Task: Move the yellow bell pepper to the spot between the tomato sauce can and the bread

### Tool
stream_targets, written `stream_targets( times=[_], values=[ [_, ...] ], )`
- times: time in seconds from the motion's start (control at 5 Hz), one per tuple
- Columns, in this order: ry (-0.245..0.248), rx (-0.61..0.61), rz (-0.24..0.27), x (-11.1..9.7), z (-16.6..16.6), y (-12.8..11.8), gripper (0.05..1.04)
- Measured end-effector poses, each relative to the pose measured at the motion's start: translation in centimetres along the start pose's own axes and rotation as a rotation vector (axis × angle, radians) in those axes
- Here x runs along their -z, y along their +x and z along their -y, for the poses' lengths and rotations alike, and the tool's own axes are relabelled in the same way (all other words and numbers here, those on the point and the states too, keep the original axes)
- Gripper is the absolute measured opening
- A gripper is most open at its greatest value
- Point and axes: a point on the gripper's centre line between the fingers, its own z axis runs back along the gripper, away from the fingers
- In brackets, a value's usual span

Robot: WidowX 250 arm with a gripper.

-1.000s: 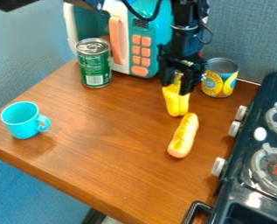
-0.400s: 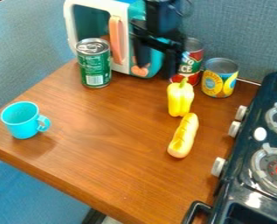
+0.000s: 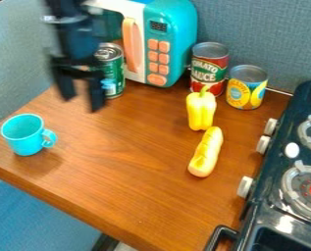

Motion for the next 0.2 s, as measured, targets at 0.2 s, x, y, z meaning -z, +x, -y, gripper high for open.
stream_targets(
  times=[0.2],
  values=[
    [0.021,0.056,-0.001,-0.16,-2.26,-3.18,1.001]
  ],
)
